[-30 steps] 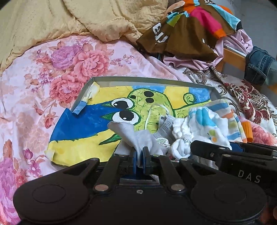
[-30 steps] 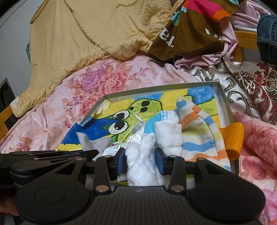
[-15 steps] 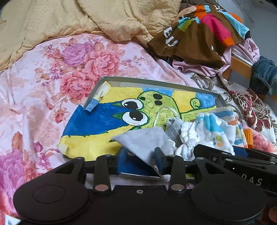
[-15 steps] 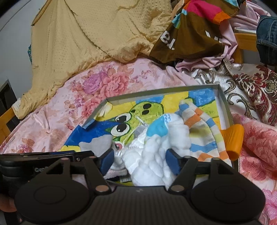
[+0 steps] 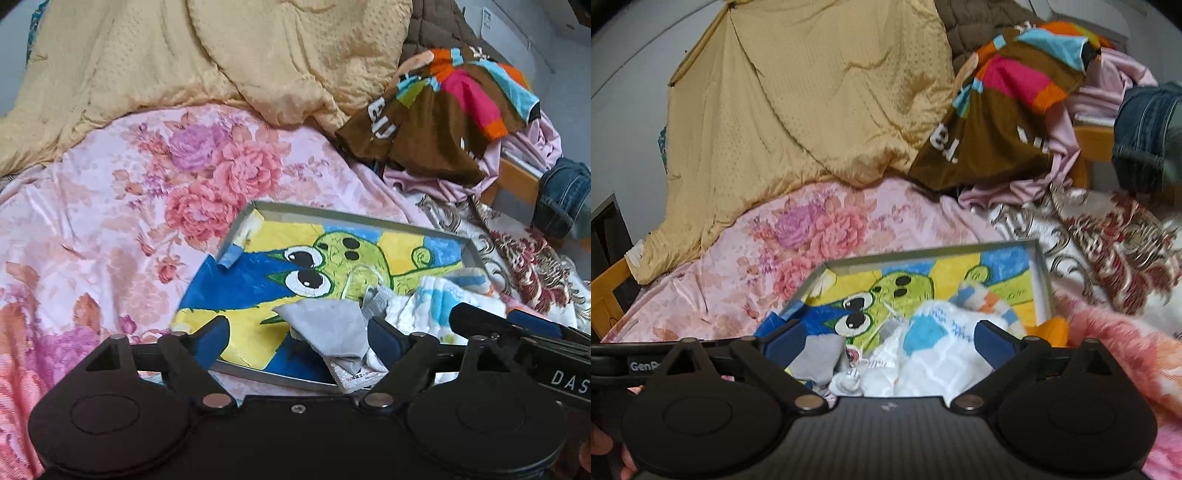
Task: Organize soft objects
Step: 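Withdraw both open tools from the tray back over the pile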
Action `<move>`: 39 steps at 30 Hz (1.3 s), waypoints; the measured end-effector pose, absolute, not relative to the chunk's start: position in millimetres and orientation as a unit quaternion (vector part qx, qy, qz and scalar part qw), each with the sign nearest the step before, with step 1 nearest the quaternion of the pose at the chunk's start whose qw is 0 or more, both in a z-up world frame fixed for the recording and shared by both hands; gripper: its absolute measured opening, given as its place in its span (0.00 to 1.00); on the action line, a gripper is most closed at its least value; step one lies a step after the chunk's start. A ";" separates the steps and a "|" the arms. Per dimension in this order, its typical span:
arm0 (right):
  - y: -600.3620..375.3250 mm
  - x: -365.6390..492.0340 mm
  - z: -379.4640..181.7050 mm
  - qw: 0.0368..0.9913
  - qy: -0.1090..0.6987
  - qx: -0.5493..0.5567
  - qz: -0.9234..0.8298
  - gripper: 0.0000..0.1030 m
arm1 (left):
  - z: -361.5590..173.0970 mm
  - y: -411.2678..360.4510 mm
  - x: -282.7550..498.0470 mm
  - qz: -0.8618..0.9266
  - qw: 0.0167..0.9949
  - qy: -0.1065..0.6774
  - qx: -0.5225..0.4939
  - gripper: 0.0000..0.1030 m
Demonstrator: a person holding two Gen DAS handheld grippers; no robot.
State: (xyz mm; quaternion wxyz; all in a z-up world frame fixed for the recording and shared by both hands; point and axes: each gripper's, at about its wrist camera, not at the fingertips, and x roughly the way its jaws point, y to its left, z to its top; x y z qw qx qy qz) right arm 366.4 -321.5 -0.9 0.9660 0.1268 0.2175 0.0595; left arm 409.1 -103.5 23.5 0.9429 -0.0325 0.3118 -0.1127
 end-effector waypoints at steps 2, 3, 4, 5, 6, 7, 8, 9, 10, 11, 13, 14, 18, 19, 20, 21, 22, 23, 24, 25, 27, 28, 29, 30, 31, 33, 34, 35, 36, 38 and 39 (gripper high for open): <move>-322.4 358.4 6.6 0.969 0.208 0.124 0.056 0.99 | 30.9 -101.2 402.3 -0.114 0.945 0.305 -0.033 0.85; -323.1 354.3 10.7 0.970 0.204 0.124 0.054 0.99 | 35.6 -99.5 397.7 -0.113 0.946 0.301 -0.035 0.86; -324.0 349.4 14.8 0.971 0.200 0.124 0.053 0.99 | 39.6 -98.0 393.9 -0.113 0.947 0.297 -0.038 0.87; -325.1 344.8 18.3 0.971 0.196 0.126 0.052 0.99 | 43.7 -96.6 389.7 -0.113 0.948 0.294 -0.040 0.90; -326.3 339.0 22.7 0.972 0.192 0.127 0.051 0.99 | 48.8 -94.9 384.5 -0.113 0.950 0.288 -0.041 0.92; -327.2 333.8 26.3 0.972 0.188 0.128 0.050 0.99 | 52.8 -93.5 380.1 -0.113 0.951 0.284 -0.041 0.93; -328.6 328.4 29.9 0.973 0.183 0.130 0.048 0.99 | 57.6 -92.3 375.1 -0.113 0.953 0.278 -0.040 0.94; -329.5 322.3 33.0 0.974 0.177 0.132 0.045 0.99 | 62.0 -91.1 369.5 -0.112 0.955 0.272 -0.039 0.96; -329.7 315.1 36.0 0.975 0.169 0.136 0.042 0.99 | 66.3 -89.9 363.8 -0.112 0.956 0.267 -0.038 0.97; -329.8 308.4 37.6 0.976 0.162 0.141 0.039 1.00 | 69.5 -88.5 358.3 -0.112 0.958 0.262 -0.037 0.98; -329.3 295.0 38.5 0.976 0.152 0.149 0.040 1.00 | 73.8 -85.7 342.2 -0.104 0.962 0.248 -0.037 0.99; -327.8 288.2 38.6 0.977 0.147 0.149 0.040 1.00 | 73.9 -84.7 333.7 -0.095 0.966 0.239 -0.036 0.99; -319.8 261.6 42.2 0.983 0.124 0.130 0.037 1.00 | 72.5 -81.5 304.1 -0.080 0.972 0.221 -0.026 0.99; -317.7 254.7 43.6 0.985 0.117 0.125 0.036 1.00 | 72.7 -80.6 296.4 -0.080 0.973 0.216 -0.023 0.99; -316.6 247.0 44.4 0.986 0.110 0.122 0.035 1.00 | 73.3 -79.5 289.5 -0.080 0.974 0.211 -0.021 0.99; -315.2 239.5 44.9 0.987 0.103 0.118 0.034 1.00 | 74.3 -78.3 282.0 -0.082 0.975 0.206 -0.020 0.99; -313.8 233.1 45.7 0.988 0.098 0.113 0.034 1.00 | 75.4 -76.6 276.1 -0.084 0.976 0.202 -0.020 0.99; -311.9 227.4 46.2 0.989 0.094 0.106 0.034 1.00 | 76.3 -75.1 269.3 -0.086 0.976 0.197 -0.021 0.99; -310.6 221.5 46.6 0.990 0.090 0.099 0.031 1.00 | 76.3 -73.8 263.7 -0.088 0.977 0.194 -0.022 0.99; -309.5 214.5 46.4 0.992 0.085 0.095 0.024 1.00 | 76.4 -72.5 257.0 -0.088 0.978 0.189 -0.023 0.99; -309.1 201.0 45.0 0.993 0.074 0.094 0.012 1.00 | 74.7 -71.5 244.9 -0.087 0.979 0.181 -0.022 0.99; -309.0 193.4 43.9 0.993 0.068 0.093 0.006 1.00 | 73.4 -71.6 238.6 -0.083 0.980 0.178 -0.017 0.99; -309.8 187.6 42.6 0.994 0.066 0.092 0.001 1.00 | 72.2 -72.1 233.2 -0.082 0.981 0.176 -0.011 0.99; -309.5 180.5 40.9 0.994 0.063 0.091 -0.007 1.00 | 71.1 -71.8 227.2 -0.083 0.981 0.173 -0.006 0.99; -309.2 174.7 39.4 0.994 0.063 0.090 -0.011 1.00 | 70.3 -70.9 222.3 -0.084 0.982 0.170 -0.002 0.99; -309.5 163.3 35.7 0.994 0.065 0.089 -0.017 1.00 | 69.6 -69.0 212.9 -0.085 0.982 0.167 0.002 0.99; -309.4 156.4 33.7 0.994 0.067 0.090 -0.020 1.00 | 69.5 -67.5 207.9 -0.087 0.982 0.166 0.000 0.99; -310.6 151.1 31.8 0.993 0.069 0.090 -0.022 1.00 | 69.3 -66.7 202.4 -0.089 0.982 0.164 -0.002 0.99; -310.4 144.5 29.8 0.993 0.072 0.090 -0.024 1.00 | 68.9 -66.0 197.2 -0.092 0.982 0.163 -0.004 0.99; -310.0 132.8 26.0 0.993 0.077 0.086 -0.029 1.00 | 67.8 -64.7 187.3 -0.099 0.982 0.162 -0.007 0.99; -310.0 127.0 24.3 0.993 0.080 0.084 -0.031 1.00 | 66.9 -64.7 181.8 -0.103 0.981 0.162 -0.008 0.99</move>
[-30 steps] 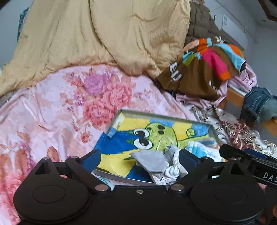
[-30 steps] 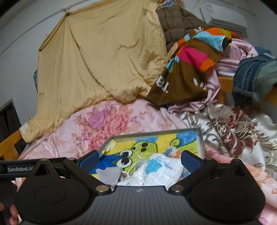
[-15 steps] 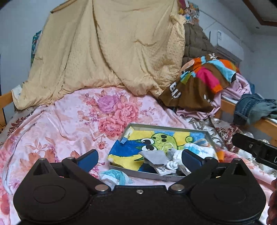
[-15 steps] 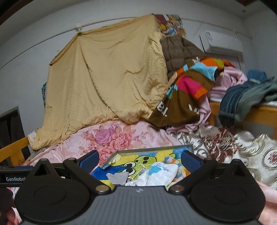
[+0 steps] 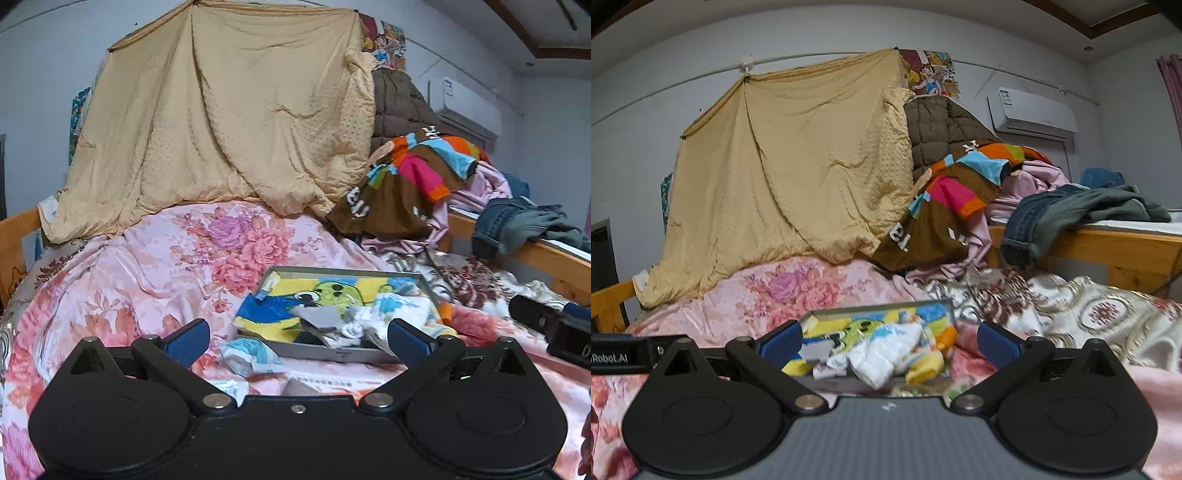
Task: Organize soft objects
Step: 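Withdraw both open tools from the tray back over the pile, then lower left tool onto dark navy cloth while right tool approaches white tissue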
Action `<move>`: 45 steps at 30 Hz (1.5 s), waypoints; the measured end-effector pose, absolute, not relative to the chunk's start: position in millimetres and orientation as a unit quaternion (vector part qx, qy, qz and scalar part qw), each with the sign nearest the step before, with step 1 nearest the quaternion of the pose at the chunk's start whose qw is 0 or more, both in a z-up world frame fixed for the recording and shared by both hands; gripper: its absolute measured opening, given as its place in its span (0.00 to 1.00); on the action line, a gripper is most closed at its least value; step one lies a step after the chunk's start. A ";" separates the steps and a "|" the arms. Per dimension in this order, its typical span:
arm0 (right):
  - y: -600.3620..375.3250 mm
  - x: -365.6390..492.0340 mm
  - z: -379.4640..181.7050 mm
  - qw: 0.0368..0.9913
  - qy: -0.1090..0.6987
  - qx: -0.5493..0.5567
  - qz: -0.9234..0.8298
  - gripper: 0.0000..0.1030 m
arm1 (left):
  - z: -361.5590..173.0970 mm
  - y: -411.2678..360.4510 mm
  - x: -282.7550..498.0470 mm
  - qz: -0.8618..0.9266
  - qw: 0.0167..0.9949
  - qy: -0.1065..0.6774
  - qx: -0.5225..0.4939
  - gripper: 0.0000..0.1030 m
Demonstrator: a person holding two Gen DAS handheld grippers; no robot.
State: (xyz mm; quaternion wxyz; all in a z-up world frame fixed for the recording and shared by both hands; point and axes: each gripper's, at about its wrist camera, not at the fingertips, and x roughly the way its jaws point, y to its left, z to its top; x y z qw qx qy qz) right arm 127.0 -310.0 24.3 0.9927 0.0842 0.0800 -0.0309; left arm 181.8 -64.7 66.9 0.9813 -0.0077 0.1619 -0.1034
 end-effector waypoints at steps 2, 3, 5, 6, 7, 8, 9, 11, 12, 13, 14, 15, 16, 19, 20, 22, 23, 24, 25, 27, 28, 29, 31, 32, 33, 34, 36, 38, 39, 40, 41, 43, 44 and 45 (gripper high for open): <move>-309.4 114.9 21.1 0.992 0.086 0.084 -0.035 1.00 | 64.0 -65.2 172.6 -0.110 0.980 0.164 -0.007 0.99; -309.0 108.3 19.7 0.992 0.089 0.086 -0.037 1.00 | 62.5 -65.4 167.9 -0.115 0.979 0.167 -0.008 0.99; -308.1 97.4 17.2 0.990 0.096 0.093 -0.040 1.00 | 59.5 -65.2 159.1 -0.122 0.978 0.170 -0.009 0.99; -308.0 93.0 16.2 0.989 0.099 0.098 -0.040 1.00 | 58.2 -64.6 154.7 -0.126 0.977 0.171 -0.010 0.99; -307.7 85.7 14.4 0.988 0.102 0.105 -0.041 1.00 | 57.0 -63.6 148.9 -0.130 0.976 0.171 -0.011 0.99; -307.5 78.4 12.8 0.987 0.105 0.113 -0.042 1.00 | 56.1 -62.8 143.9 -0.132 0.976 0.171 -0.014 0.99; -307.2 71.2 11.3 0.986 0.107 0.119 -0.041 1.00 | 54.6 -60.6 137.0 -0.133 0.977 0.168 -0.020 0.99; -307.7 60.7 10.7 0.985 0.110 0.126 -0.043 1.00 | 50.0 -55.6 123.8 -0.137 0.976 0.164 -0.032 0.99; -306.9 55.0 10.7 0.985 0.109 0.129 -0.045 1.00 | 47.1 -53.5 117.1 -0.136 0.976 0.166 -0.034 0.99; -306.0 48.2 10.5 0.984 0.108 0.134 -0.048 1.00 | 44.5 -51.4 111.7 -0.135 0.976 0.167 -0.035 0.99; -305.4 43.6 10.4 0.984 0.107 0.137 -0.048 1.00 | 42.0 -48.8 105.7 -0.134 0.976 0.169 -0.037 0.99; -304.8 39.2 10.2 0.983 0.109 0.140 -0.048 1.00 | 38.7 -45.8 98.6 -0.133 0.976 0.168 -0.038 0.99; -303.8 34.1 9.9 0.982 0.112 0.143 -0.045 1.00 | 36.4 -43.8 93.1 -0.131 0.976 0.168 -0.037 0.99; -303.6 25.2 8.7 0.979 0.124 0.162 -0.030 1.00 | 30.1 -36.8 81.0 -0.125 0.976 0.176 -0.034 0.99; -303.6 23.4 8.5 0.977 0.127 0.169 -0.023 1.00 | 29.3 -34.5 78.9 -0.125 0.975 0.180 -0.034 0.99; -302.9 20.8 8.2 0.976 0.135 0.171 -0.018 1.00 | 25.7 -28.6 74.3 -0.117 0.973 0.191 -0.049 0.99; -301.1 18.6 7.7 0.976 0.140 0.168 -0.020 1.00 | 24.7 -26.2 73.1 -0.116 0.972 0.199 -0.057 0.99; -300.0 16.3 7.0 0.975 0.143 0.167 -0.021 1.00 | 23.8 -24.9 72.0 -0.112 0.971 0.202 -0.062 0.99; -299.4 13.9 6.2 0.975 0.149 0.166 -0.021 1.00 | 23.5 -23.7 69.8 -0.107 0.970 0.208 -0.065 0.99; -298.3 10.8 4.8 0.972 0.163 0.169 -0.026 1.00 | 23.9 -20.6 62.7 -0.104 0.969 0.212 -0.068 0.99; -298.1 10.0 4.0 0.969 0.173 0.173 -0.028 1.00 | 23.2 -19.4 57.5 -0.102 0.970 0.211 -0.069 0.99; -298.8 8.9 2.1 0.967 0.181 0.179 -0.029 1.00 | 23.1 -18.9 54.2 -0.101 0.970 0.211 -0.068 0.99; -301.1 6.8 -1.2 0.961 0.198 0.191 -0.029 1.00 | 19.4 -19.6 46.9 -0.104 0.969 0.215 -0.064 0.99; -303.0 5.9 -2.7 0.960 0.201 0.195 -0.032 1.00 | 17.2 -21.1 45.5 -0.107 0.968 0.217 -0.062 0.99; -304.2 4.2 -3.5 0.958 0.202 0.198 -0.036 1.00 | 14.8 -22.5 45.0 -0.109 0.967 0.221 -0.058 0.99; -305.8 3.9 -4.2 0.957 0.203 0.204 -0.037 1.00 | 12.8 -24.1 45.2 -0.111 0.967 0.224 -0.054 0.99; -307.7 7.4 -6.6 0.954 0.212 0.210 -0.042 1.00 | 9.6 -28.4 45.2 -0.117 0.966 0.224 -0.046 0.99; -307.5 13.6 -10.2 0.949 0.232 0.208 -0.050 1.00 | 7.3 -31.8 46.4 -0.124 0.965 0.227 -0.041 0.99; -306.8 16.1 -12.1 0.947 0.241 0.205 -0.054 1.00 | 6.6 -33.0 47.2 -0.127 0.964 0.229 -0.042 0.99; -306.0 18.3 -13.5 0.946 0.248 0.202 -0.058 1.00 | 5.3 -34.2 48.3 -0.132 0.962 0.234 -0.044 0.99; -305.7 19.4 -14.9 0.945 0.253 0.199 -0.060 1.00 | 3.8 -35.8 50.1 -0.137 0.960 0.240 -0.047 0.99; -306.7 22.7 -16.1 0.943 0.261 0.197 -0.067 1.00 | 0.4 -41.2 56.7 -0.145 0.953 0.261 -0.052 0.99; -308.4 25.2 -16.5 0.941 0.264 0.198 -0.074 1.00 | -1.1 -44.5 60.8 -0.150 0.949 0.270 -0.054 0.99; -310.4 28.6 -17.5 0.939 0.271 0.198 -0.083 1.00 | -2.6 -46.6 63.9 -0.154 0.947 0.276 -0.057 0.99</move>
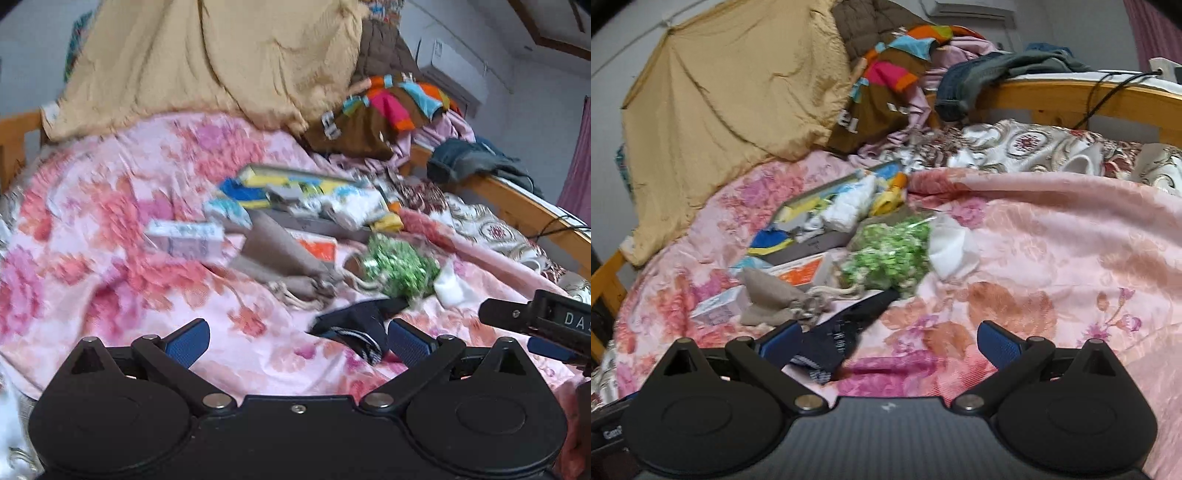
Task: Organize soft objects
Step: 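Lower left tool onto dark navy cloth while right tool approaches white tissue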
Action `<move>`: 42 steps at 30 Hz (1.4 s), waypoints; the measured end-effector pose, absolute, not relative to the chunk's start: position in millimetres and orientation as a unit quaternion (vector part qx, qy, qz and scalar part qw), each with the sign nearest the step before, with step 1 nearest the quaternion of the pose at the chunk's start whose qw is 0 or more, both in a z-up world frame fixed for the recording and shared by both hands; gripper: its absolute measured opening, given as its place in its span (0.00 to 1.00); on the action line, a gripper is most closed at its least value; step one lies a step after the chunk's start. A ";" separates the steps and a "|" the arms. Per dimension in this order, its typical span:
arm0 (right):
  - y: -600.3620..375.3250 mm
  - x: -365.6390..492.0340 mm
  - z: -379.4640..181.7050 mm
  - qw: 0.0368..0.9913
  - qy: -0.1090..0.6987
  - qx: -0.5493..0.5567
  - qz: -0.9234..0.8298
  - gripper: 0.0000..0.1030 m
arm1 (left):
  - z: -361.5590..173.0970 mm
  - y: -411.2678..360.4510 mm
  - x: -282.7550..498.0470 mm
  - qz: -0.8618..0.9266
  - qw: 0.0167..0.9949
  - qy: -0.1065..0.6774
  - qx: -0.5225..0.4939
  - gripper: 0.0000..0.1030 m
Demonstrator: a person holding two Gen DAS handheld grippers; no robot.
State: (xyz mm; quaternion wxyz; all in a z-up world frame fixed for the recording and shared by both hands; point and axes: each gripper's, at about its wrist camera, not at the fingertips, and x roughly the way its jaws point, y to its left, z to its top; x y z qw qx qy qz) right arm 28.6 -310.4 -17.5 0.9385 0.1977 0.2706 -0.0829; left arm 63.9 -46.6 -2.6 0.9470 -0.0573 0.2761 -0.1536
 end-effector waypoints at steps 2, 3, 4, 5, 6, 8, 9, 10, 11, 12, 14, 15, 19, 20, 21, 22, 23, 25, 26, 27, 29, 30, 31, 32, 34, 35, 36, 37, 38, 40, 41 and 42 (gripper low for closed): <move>-314.2 36.5 -20.7 0.931 0.289 0.202 -0.093 1.00 | -4.6 -51.0 70.7 -0.162 0.944 0.279 -0.063 0.99; -315.8 39.5 -22.9 0.927 0.299 0.207 -0.092 1.00 | -5.5 -52.7 72.8 -0.164 0.944 0.279 -0.062 0.99; -316.7 41.5 -24.5 0.925 0.305 0.211 -0.087 1.00 | -6.1 -54.3 75.4 -0.166 0.943 0.281 -0.060 0.99; -316.5 42.1 -25.1 0.924 0.307 0.212 -0.082 1.00 | -6.7 -55.4 77.8 -0.169 0.942 0.283 -0.057 0.99; -315.1 42.3 -25.0 0.925 0.307 0.208 -0.081 1.00 | -6.8 -56.2 79.3 -0.173 0.941 0.285 -0.056 0.99; -313.0 43.0 -23.4 0.928 0.305 0.198 -0.080 1.00 | -6.9 -56.7 85.0 -0.185 0.937 0.292 -0.055 0.99; -312.2 44.2 -22.9 0.929 0.306 0.192 -0.079 1.00 | -7.3 -56.5 87.6 -0.188 0.936 0.294 -0.054 0.99; -311.8 46.6 -22.0 0.929 0.308 0.186 -0.079 1.00 | -7.3 -56.5 89.5 -0.189 0.936 0.294 -0.054 0.99; -311.6 50.2 -20.1 0.930 0.312 0.180 -0.078 1.00 | -7.4 -56.3 90.9 -0.189 0.936 0.294 -0.053 0.99; -311.3 54.1 -18.3 0.931 0.315 0.169 -0.074 1.00 | -7.3 -56.2 92.7 -0.189 0.935 0.295 -0.051 0.99; -308.4 61.1 -13.2 0.938 0.312 0.138 -0.067 1.00 | -6.1 -55.5 95.4 -0.192 0.935 0.295 -0.042 0.99; -307.4 64.8 -11.2 0.940 0.310 0.124 -0.065 1.00 | -5.4 -55.1 96.9 -0.194 0.936 0.292 -0.037 0.99; -304.0 78.6 -8.4 0.944 0.315 0.092 -0.047 1.00 | -2.4 -53.0 105.1 -0.201 0.941 0.271 -0.018 0.99; -304.3 81.1 -8.7 0.944 0.316 0.088 -0.044 1.00 | -2.1 -52.3 108.8 -0.203 0.941 0.269 -0.018 0.99; -304.5 83.9 -9.2 0.944 0.317 0.083 -0.043 1.00 | -1.9 -51.8 111.8 -0.206 0.941 0.269 -0.020 0.99; -305.4 86.8 -9.9 0.944 0.319 0.079 -0.043 1.00 | -2.2 -50.9 116.0 -0.212 0.939 0.270 -0.023 0.99; -306.7 90.1 -10.4 0.943 0.321 0.077 -0.046 1.00 | -2.6 -50.6 119.3 -0.215 0.938 0.271 -0.027 0.99; -309.2 98.2 -11.3 0.943 0.323 0.062 -0.055 1.00 | -5.0 -50.8 125.9 -0.224 0.935 0.274 -0.032 0.99; -311.2 102.3 -12.2 0.944 0.322 0.050 -0.055 1.00 | -6.9 -52.0 128.5 -0.229 0.933 0.276 -0.032 0.99; -311.7 108.0 -12.2 0.945 0.320 0.035 -0.058 1.00 | -8.4 -53.6 130.9 -0.234 0.931 0.277 -0.029 0.99; -316.2 119.3 -14.0 0.946 0.317 0.021 -0.059 1.00 | -13.4 -58.8 135.7 -0.246 0.928 0.281 -0.019 0.99; -318.6 125.5 -15.1 0.947 0.315 0.016 -0.057 1.00 | -15.8 -62.0 137.8 -0.252 0.925 0.285 -0.010 0.99; -321.4 131.4 -17.1 0.948 0.314 0.014 -0.052 1.00 | -18.1 -66.1 140.0 -0.262 0.921 0.288 0.003 0.99; -324.1 136.3 -19.7 0.948 0.315 0.014 -0.048 1.00 | -20.0 -70.0 141.3 -0.270 0.919 0.288 0.015 0.99; -327.5 146.3 -24.5 0.949 0.314 0.009 -0.036 1.00 | -24.0 -76.6 143.6 -0.283 0.914 0.288 0.032 0.99; -328.6 150.7 -26.9 0.949 0.315 0.002 -0.033 1.00 | -25.8 -79.7 145.7 -0.290 0.911 0.290 0.038 0.99; -329.8 154.7 -29.5 0.948 0.315 -0.004 -0.033 1.00 | -28.0 -82.6 147.7 -0.297 0.908 0.291 0.042 0.99; -330.8 158.4 -32.5 0.949 0.313 -0.009 -0.037 1.00 | -30.0 -85.2 150.3 -0.303 0.906 0.293 0.045 0.99; -332.5 162.1 -35.6 0.949 0.311 -0.013 -0.043 1.00 | -32.2 -88.1 153.4 -0.309 0.903 0.295 0.047 0.99; -337.2 169.5 -42.1 0.946 0.316 -0.023 -0.065 1.00 | -37.9 -94.5 160.3 -0.320 0.897 0.300 0.048 0.99; -340.5 171.5 -44.8 0.945 0.319 -0.025 -0.073 1.00 | -40.8 -97.5 164.3 -0.325 0.895 0.302 0.046 0.99; -344.2 173.9 -47.4 0.943 0.322 -0.024 -0.079 1.00 | -44.2 -100.7 168.7 -0.331 0.892 0.305 0.044 0.99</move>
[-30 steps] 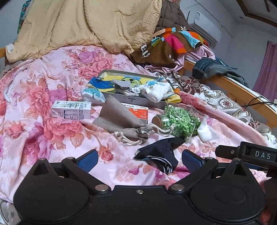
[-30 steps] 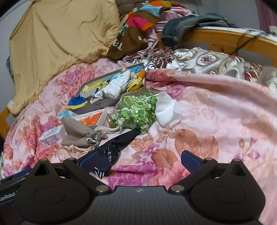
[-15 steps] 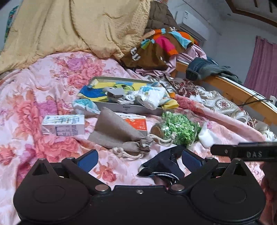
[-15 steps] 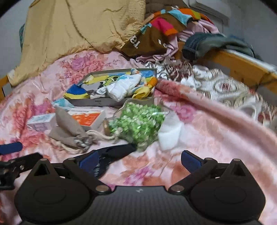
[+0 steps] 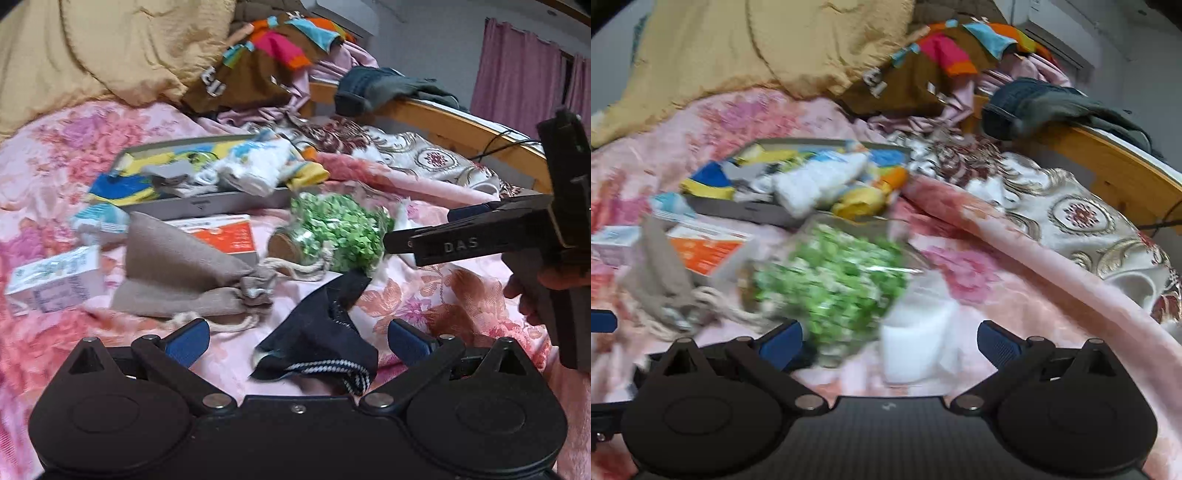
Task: Organize soft objects
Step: 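Lower left tool onto dark navy cloth while right tool approaches white tissue, then close left tool on navy cloth while right tool grasps white tissue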
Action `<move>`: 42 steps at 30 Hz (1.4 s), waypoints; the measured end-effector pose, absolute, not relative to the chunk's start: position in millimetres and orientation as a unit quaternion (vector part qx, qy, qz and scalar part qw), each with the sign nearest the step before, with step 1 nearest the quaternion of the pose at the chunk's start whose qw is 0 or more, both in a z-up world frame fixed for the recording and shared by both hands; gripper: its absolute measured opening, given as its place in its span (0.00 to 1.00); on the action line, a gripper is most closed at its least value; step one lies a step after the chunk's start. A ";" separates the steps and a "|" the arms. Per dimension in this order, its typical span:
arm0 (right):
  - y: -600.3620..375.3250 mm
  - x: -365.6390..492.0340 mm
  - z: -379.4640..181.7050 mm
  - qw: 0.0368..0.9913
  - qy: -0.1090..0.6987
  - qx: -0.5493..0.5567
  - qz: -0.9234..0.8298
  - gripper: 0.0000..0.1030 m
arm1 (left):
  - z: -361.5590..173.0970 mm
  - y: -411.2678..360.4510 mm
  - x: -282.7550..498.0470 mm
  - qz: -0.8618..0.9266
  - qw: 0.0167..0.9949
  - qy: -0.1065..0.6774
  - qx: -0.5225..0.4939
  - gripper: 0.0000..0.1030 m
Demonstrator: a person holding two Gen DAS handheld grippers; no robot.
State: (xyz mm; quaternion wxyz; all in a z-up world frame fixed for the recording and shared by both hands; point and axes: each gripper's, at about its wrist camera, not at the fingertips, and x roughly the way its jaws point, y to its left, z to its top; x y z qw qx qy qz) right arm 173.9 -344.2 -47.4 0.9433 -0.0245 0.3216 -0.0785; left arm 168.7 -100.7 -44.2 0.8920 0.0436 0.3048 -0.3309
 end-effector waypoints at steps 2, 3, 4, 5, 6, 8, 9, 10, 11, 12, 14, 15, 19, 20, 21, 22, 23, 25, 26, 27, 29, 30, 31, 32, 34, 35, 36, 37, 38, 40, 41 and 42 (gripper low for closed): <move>-350.8 177.9 -52.0 0.941 0.324 -0.021 -0.092 1.00 | -51.7 -106.6 177.8 -0.337 0.887 0.313 0.041 0.99; -353.6 179.7 -53.8 0.941 0.324 -0.020 -0.095 1.00 | -55.4 -109.1 182.1 -0.339 0.884 0.320 0.041 0.99; -356.5 181.3 -55.4 0.941 0.323 -0.022 -0.096 1.00 | -58.6 -111.0 186.5 -0.340 0.881 0.327 0.038 0.99; -358.3 183.5 -57.1 0.941 0.323 -0.026 -0.098 1.00 | -61.2 -112.5 189.8 -0.341 0.878 0.333 0.034 0.99; -358.4 185.7 -59.3 0.940 0.325 -0.031 -0.098 1.00 | -64.1 -113.5 193.6 -0.342 0.875 0.340 0.029 0.99; -359.1 189.3 -63.6 0.936 0.334 -0.040 -0.099 1.00 | -70.1 -116.3 200.9 -0.344 0.870 0.354 0.019 0.99; -359.3 190.5 -65.7 0.935 0.339 -0.042 -0.099 1.00 | -72.9 -117.1 203.3 -0.344 0.868 0.357 0.016 0.99; -359.4 191.7 -67.8 0.933 0.344 -0.043 -0.099 1.00 | -76.2 -118.2 205.5 -0.344 0.867 0.360 0.011 0.99; -359.3 192.5 -69.7 0.931 0.348 -0.044 -0.099 1.00 | -79.7 -119.6 207.0 -0.343 0.867 0.361 0.009 0.99; -359.4 193.9 -71.1 0.930 0.351 -0.046 -0.098 1.00 | -82.5 -121.0 207.5 -0.341 0.868 0.362 0.007 0.99; -360.0 195.8 -73.7 0.928 0.356 -0.050 -0.098 1.00 | -87.9 -123.1 208.2 -0.337 0.869 0.363 0.006 0.99; -359.7 195.9 -74.2 0.928 0.357 -0.051 -0.099 1.00 | -89.3 -123.4 208.1 -0.336 0.870 0.360 0.007 0.99; -358.2 194.6 -73.8 0.928 0.352 -0.054 -0.105 1.00 | -91.0 -119.0 204.7 -0.345 0.872 0.346 -0.009 0.99; -356.8 194.0 -73.2 0.929 0.349 -0.059 -0.107 0.99 | -92.0 -116.6 203.9 -0.348 0.873 0.342 -0.018 0.99; -355.1 193.9 -72.8 0.929 0.347 -0.065 -0.109 0.99 | -92.8 -115.4 203.3 -0.349 0.873 0.339 -0.023 0.98; -353.2 193.5 -72.7 0.930 0.344 -0.073 -0.112 0.99 | -93.8 -114.4 202.9 -0.349 0.874 0.336 -0.027 0.97; -351.7 193.2 -72.6 0.930 0.341 -0.079 -0.114 0.97 | -94.3 -113.4 202.6 -0.349 0.875 0.334 -0.028 0.96; -350.6 192.9 -72.7 0.930 0.339 -0.081 -0.112 0.93 | -94.7 -111.7 201.7 -0.349 0.877 0.330 -0.034 0.92; -350.7 193.2 -72.7 0.931 0.339 -0.080 -0.111 0.89 | -94.4 -111.4 201.4 -0.349 0.877 0.329 -0.037 0.89; -350.5 193.2 -73.2 0.931 0.339 -0.078 -0.110 0.85 | -94.1 -110.7 201.4 -0.349 0.877 0.327 -0.040 0.84; -349.5 193.7 -74.0 0.931 0.341 -0.079 -0.106 0.79 | -93.1 -110.4 202.0 -0.352 0.875 0.328 -0.044 0.77; -348.0 193.9 -74.5 0.931 0.341 -0.081 -0.103 0.76 | -92.7 -110.3 202.9 -0.357 0.873 0.330 -0.045 0.71; -346.3 194.1 -75.1 0.930 0.343 -0.084 -0.100 0.75 | -91.9 -110.8 203.2 -0.361 0.870 0.333 -0.045 0.68; -345.7 194.6 -75.7 0.930 0.345 -0.085 -0.097 0.69 | -91.1 -111.8 203.5 -0.364 0.868 0.336 -0.045 0.61; -345.2 195.0 -75.9 0.930 0.350 -0.075 -0.087 0.62 | -90.3 -114.1 202.6 -0.369 0.863 0.342 -0.044 0.55; -345.5 195.2 -75.8 0.929 0.354 -0.067 -0.083 0.61 | -89.7 -115.5 201.5 -0.368 0.863 0.342 -0.040 0.54; -346.1 195.0 -75.9 0.929 0.357 -0.060 -0.080 0.60 | -89.5 -116.7 200.5 -0.367 0.864 0.343 -0.036 0.51; -347.4 194.2 -75.1 0.929 0.359 -0.049 -0.077 0.59 | -89.4 -117.7 200.1 -0.363 0.865 0.345 -0.033 0.50; -349.2 193.8 -74.2 0.930 0.359 -0.039 -0.074 0.55 | -89.7 -118.2 199.7 -0.357 0.866 0.348 -0.031 0.46; -353.5 193.7 -72.6 0.930 0.360 -0.017 -0.068 0.48 | -89.2 -120.1 199.4 -0.341 0.869 0.357 -0.023 0.40; -355.1 193.7 -72.1 0.930 0.361 -0.006 -0.063 0.39 | -88.5 -120.9 198.9 -0.336 0.870 0.359 -0.021 0.39; -356.2 193.8 -71.8 0.930 0.363 0.001 -0.059 0.33 | -88.0 -120.8 198.4 -0.334 0.871 0.361 -0.020 0.37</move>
